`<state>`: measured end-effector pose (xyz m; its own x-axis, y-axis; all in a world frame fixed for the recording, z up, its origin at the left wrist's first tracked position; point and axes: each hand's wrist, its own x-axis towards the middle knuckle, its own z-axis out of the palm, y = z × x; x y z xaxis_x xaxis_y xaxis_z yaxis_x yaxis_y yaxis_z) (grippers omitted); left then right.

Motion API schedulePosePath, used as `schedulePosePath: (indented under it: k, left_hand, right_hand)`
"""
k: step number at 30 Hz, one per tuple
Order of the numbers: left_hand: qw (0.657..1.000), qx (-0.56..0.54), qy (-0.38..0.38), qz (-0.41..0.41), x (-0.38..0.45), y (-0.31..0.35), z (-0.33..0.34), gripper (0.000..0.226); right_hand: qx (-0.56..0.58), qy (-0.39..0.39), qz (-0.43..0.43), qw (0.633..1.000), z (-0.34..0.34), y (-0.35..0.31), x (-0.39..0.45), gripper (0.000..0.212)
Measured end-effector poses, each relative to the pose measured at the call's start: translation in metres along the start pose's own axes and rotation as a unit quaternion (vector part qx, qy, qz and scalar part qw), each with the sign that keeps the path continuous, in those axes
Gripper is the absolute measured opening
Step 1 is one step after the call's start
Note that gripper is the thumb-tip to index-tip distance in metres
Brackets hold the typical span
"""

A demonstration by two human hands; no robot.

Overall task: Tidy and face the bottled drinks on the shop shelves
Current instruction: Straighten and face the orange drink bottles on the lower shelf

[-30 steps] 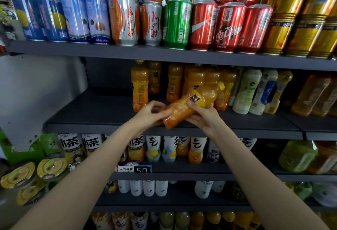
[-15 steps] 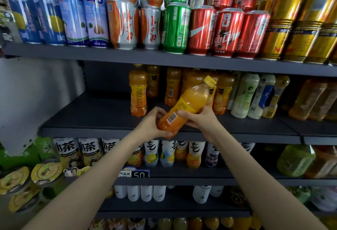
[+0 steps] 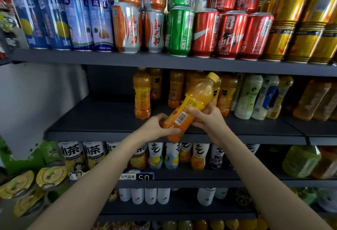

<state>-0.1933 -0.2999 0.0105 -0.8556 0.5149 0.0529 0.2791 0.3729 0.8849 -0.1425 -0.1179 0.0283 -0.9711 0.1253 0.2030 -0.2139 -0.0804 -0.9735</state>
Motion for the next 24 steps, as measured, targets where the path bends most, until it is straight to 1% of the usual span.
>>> schedulePosePath:
  k: [3, 6, 8, 9, 10, 11, 12, 14, 15, 16, 17, 19, 20, 23, 24]
  left_hand:
    - [0.999, 0.025, 0.031, 0.010, -0.002, -0.004, 0.002, 0.045]
    - [0.990, 0.051, 0.124, 0.031, -0.005, -0.006, -0.001, 0.051]
    - [0.975, 0.076, 0.197, 0.073, -0.008, -0.002, -0.005, 0.053]
    - [0.965, 0.097, 0.224, 0.098, -0.010, 0.000, -0.006, 0.055]
    - [0.956, 0.120, 0.239, 0.121, -0.011, 0.003, -0.007, 0.058]
    - [0.949, 0.141, 0.243, 0.144, -0.012, 0.006, -0.007, 0.061]
    - [0.944, 0.157, 0.236, 0.167, -0.014, 0.008, -0.008, 0.064]
    - [0.944, 0.159, 0.203, 0.205, -0.018, 0.011, -0.008, 0.067]
    - [0.948, 0.141, 0.192, 0.213, -0.019, 0.012, -0.010, 0.068]
    - [0.953, 0.107, 0.188, 0.211, -0.019, 0.013, -0.012, 0.070]
    - [0.960, 0.062, 0.188, 0.196, -0.020, 0.014, -0.015, 0.069]
    - [0.970, -0.018, 0.179, 0.165, -0.021, 0.016, -0.018, 0.062]
    - [0.969, -0.027, 0.181, 0.167, -0.022, 0.017, -0.018, 0.059]
    - [0.955, 0.043, 0.186, 0.227, -0.023, 0.016, -0.014, 0.063]
    - [0.949, 0.075, 0.179, 0.248, -0.022, 0.015, -0.012, 0.065]
  right_hand:
    - [-0.016, 0.027, 0.008, 0.999, 0.005, 0.004, -0.002, 0.035]
    - [-0.008, 0.069, 0.027, 0.997, 0.014, 0.007, -0.002, 0.034]
    - [0.043, 0.096, 0.055, 0.993, 0.021, 0.006, 0.000, 0.025]
    - [0.074, 0.104, 0.068, 0.989, 0.025, 0.006, 0.002, 0.019]
    - [0.103, 0.113, 0.083, 0.985, 0.029, 0.004, 0.004, 0.018]
    - [0.123, 0.123, 0.099, 0.980, 0.031, 0.003, 0.006, 0.022]
    - [0.137, 0.129, 0.117, 0.975, 0.032, 0.000, 0.007, 0.031]
    - [0.167, 0.143, 0.149, 0.964, 0.031, -0.005, 0.011, 0.060]
    - [0.182, 0.144, 0.157, 0.960, 0.028, -0.008, 0.011, 0.070]
    - [0.201, 0.136, 0.161, 0.957, 0.025, -0.010, 0.012, 0.072]
    - [0.223, 0.122, 0.162, 0.953, 0.023, -0.010, 0.011, 0.066]
    - [0.263, 0.099, 0.164, 0.946, 0.019, -0.009, 0.009, 0.042]
    - [0.277, 0.092, 0.166, 0.942, 0.018, -0.008, 0.008, 0.040]
    - [0.286, 0.084, 0.184, 0.937, 0.020, -0.006, 0.009, 0.067]
    - [0.275, 0.084, 0.190, 0.939, 0.022, -0.007, 0.008, 0.072]
